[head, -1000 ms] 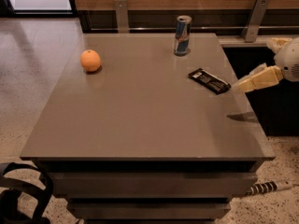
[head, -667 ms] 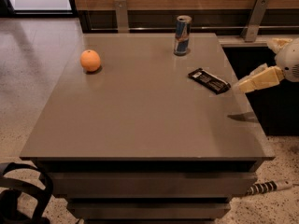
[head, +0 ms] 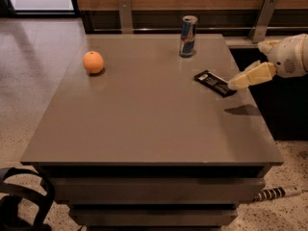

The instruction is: Move rxbar chocolate near orange

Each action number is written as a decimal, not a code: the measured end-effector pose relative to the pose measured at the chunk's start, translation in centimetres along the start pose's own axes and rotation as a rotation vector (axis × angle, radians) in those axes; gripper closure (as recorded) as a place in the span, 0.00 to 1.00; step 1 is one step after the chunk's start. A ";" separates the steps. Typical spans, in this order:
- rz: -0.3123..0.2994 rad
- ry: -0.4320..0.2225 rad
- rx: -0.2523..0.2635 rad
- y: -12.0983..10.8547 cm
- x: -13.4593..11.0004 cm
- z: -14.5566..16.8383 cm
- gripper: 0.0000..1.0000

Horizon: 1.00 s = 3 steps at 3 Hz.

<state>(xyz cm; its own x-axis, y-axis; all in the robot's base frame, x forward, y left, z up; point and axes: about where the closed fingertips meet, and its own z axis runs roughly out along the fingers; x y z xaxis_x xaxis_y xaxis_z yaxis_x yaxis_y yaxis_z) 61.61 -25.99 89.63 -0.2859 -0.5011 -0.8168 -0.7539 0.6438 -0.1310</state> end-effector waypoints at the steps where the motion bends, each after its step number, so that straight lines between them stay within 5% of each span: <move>1: 0.015 -0.002 -0.015 -0.3 0.2 1.5 0.00; 3: 0.020 -0.020 -0.048 -0.8 1.6 6.2 0.00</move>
Offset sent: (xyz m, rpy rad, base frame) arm 0.0388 0.0202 -0.0471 0.0339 0.0052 0.0219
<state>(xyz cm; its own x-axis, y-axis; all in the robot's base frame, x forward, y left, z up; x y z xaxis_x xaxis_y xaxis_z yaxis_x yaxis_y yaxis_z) 65.40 -23.68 84.94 -0.2900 -0.4765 -0.8300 -0.7756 0.6251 -0.0879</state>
